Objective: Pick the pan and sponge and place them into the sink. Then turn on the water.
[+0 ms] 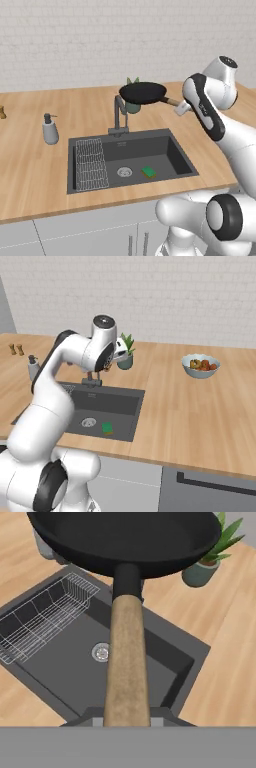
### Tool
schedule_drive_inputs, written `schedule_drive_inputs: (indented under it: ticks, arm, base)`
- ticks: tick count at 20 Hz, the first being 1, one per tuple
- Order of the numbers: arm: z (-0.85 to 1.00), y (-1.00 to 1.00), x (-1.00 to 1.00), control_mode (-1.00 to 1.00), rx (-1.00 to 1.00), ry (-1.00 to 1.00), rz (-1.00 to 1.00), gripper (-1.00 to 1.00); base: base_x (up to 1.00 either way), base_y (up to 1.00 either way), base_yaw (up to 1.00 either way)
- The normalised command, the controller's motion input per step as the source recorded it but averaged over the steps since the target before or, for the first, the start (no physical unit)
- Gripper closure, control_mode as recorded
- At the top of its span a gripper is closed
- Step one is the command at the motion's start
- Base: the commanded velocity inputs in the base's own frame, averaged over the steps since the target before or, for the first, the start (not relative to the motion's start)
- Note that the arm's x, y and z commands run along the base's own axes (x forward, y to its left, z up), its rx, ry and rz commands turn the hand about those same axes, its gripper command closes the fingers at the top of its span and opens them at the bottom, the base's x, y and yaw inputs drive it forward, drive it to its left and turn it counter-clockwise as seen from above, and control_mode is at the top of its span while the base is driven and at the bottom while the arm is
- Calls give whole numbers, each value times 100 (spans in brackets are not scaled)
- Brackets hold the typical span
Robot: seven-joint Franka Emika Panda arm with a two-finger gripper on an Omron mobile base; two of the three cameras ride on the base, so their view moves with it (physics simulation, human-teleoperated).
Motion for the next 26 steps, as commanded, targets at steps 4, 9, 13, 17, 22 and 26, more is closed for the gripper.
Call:
schedule_drive_inputs:
  ticks: [4, 9, 13, 17, 22, 26]
  arm:
    - [-27, -69, 47, -100, -8, 0, 0, 100]
    - [-34, -74, 44, -100, -9, 0, 1, 100]
    - [-39, -75, 34, -100, -7, 0, 5, 100]
    - [-45, -48, 8, -100, -1, 0, 21, 100]
    - [-30, -4, -2, -100, 0, 3, 38, 100]
    - [-24, 0, 0, -100, -1, 7, 28, 100]
  base:
    - [0, 0, 0]
    - [0, 0, 0]
    - [0, 0, 0]
    - [0, 0, 0]
    - [0, 0, 0]
    - [0, 0, 0]
